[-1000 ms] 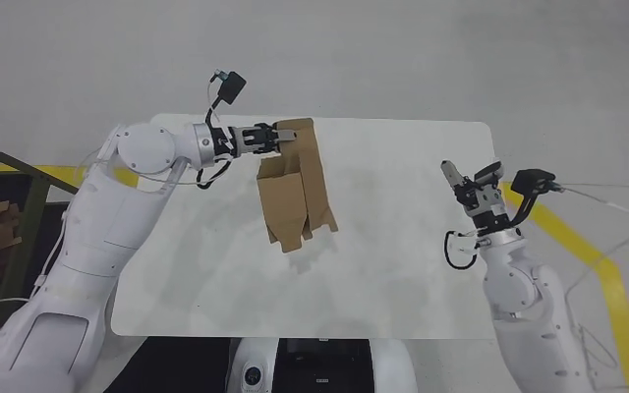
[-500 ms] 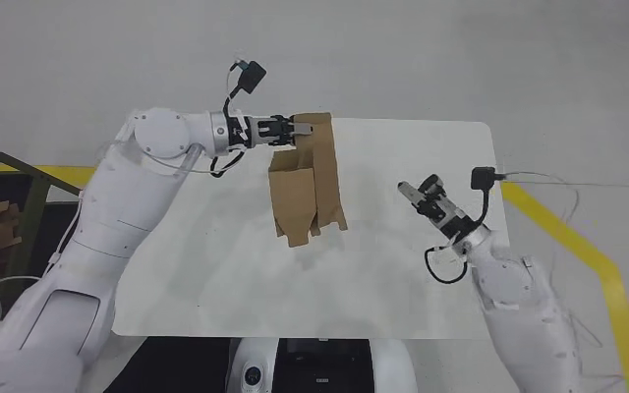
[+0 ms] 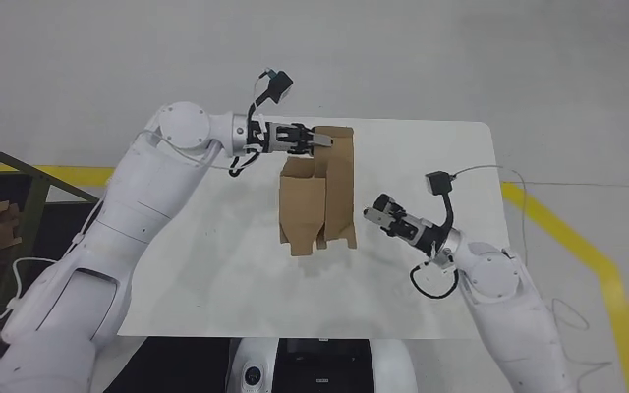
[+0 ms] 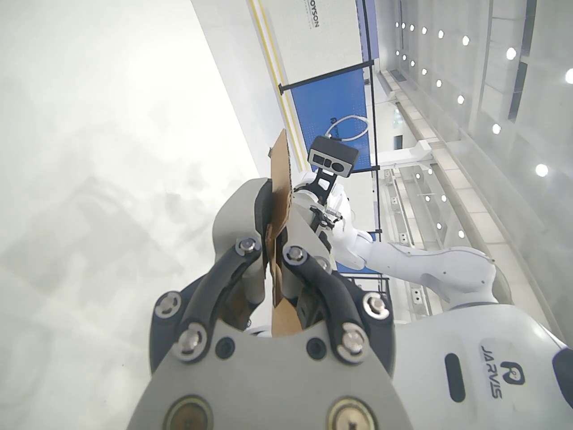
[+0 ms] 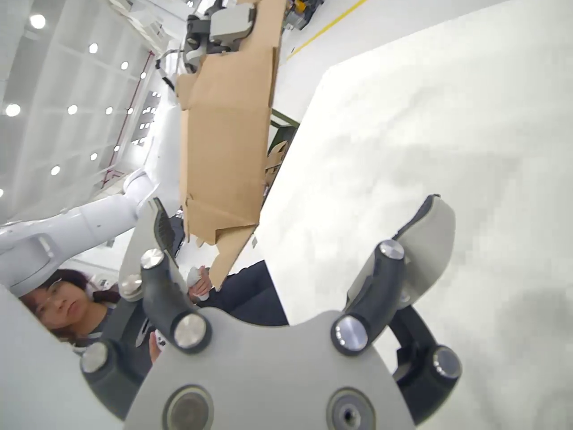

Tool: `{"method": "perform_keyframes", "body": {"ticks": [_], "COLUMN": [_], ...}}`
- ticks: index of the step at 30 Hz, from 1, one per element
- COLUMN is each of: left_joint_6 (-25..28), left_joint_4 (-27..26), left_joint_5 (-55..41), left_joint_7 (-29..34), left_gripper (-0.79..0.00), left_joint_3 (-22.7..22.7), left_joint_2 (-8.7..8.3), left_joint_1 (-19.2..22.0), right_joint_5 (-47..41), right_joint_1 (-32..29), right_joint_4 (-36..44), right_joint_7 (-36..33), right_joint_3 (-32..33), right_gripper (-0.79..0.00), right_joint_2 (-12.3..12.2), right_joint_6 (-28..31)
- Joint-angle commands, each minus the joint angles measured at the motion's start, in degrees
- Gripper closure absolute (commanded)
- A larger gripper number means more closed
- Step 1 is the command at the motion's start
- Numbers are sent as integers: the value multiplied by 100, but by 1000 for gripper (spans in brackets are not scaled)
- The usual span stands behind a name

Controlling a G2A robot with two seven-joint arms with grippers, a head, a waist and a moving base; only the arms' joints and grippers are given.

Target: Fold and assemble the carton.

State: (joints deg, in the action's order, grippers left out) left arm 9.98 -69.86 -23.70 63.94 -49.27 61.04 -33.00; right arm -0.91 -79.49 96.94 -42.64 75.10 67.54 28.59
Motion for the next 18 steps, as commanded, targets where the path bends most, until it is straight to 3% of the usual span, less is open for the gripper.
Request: {"method": "perform_keyframes", "body": {"ticks": [1, 12, 18], "left_joint_6": [-3, -20, 173], "left_joint_4": [8, -101, -116], "left_joint_5": [6, 22, -152], "left_joint_7": [2, -62, 382], "left_gripper": [0, 0, 0], "left_joint_3": [6, 1, -38], "left_joint_2": [2, 0, 9], "left_joint_1": [5, -82, -139], "right_joint_5": [-31, -31, -108], "right_joint_1": [4, 4, 131], "right_joint_4": [-10, -10, 1], "right_joint_7": [-3, -3, -200], "right_joint_3": [12, 12, -186], "right_gripper": [-785, -785, -785], "right_joint_2": [-2, -2, 3], "right_joint_6": [10, 10, -146]}}
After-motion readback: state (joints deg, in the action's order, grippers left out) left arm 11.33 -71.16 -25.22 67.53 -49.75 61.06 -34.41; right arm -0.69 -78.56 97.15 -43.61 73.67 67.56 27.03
